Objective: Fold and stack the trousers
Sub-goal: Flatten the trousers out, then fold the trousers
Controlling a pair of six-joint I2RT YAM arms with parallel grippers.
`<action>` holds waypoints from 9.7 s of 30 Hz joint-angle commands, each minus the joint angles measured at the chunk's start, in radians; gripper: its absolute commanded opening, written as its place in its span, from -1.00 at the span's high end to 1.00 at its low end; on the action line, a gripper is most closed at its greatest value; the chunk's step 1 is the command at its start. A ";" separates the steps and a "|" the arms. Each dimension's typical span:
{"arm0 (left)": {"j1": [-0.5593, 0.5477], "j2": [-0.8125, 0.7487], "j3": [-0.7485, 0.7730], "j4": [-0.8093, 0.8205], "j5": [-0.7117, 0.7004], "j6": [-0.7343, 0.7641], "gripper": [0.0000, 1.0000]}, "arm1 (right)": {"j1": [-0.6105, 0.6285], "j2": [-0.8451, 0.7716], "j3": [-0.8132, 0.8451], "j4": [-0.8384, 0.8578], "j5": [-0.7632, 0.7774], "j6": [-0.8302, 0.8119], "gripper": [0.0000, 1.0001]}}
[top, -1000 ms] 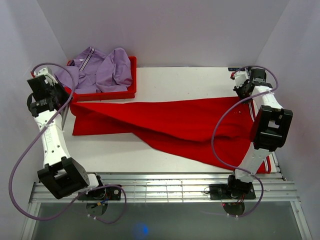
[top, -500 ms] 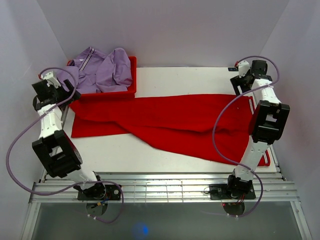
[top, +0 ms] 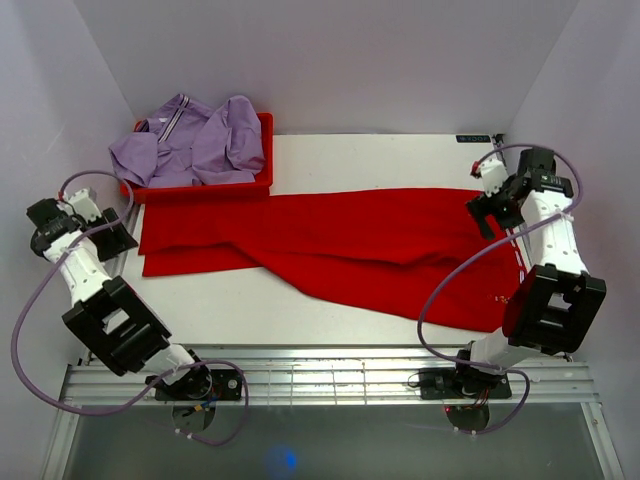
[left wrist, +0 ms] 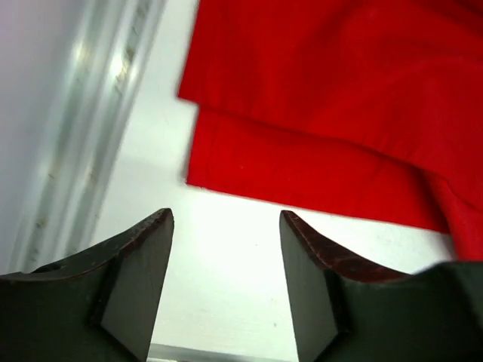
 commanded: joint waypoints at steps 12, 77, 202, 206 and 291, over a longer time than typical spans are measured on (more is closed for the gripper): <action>0.018 0.171 -0.205 0.131 -0.043 -0.192 -0.26 | -0.053 0.089 -0.342 0.080 -0.020 -0.044 -0.70; -0.014 0.029 0.081 -0.088 -0.086 0.322 -0.48 | 0.050 0.069 -0.086 -0.219 -0.227 -0.081 -0.92; -0.244 0.456 0.346 0.002 0.198 0.159 -0.14 | 0.088 0.555 0.474 -0.058 -0.198 0.149 -0.06; -0.304 0.534 0.363 0.039 0.138 0.095 -0.12 | 0.105 0.627 0.473 0.048 -0.172 0.163 -0.04; -0.095 0.929 0.630 -0.261 0.208 1.023 0.05 | -0.002 0.744 0.442 -0.206 -0.146 -0.681 0.85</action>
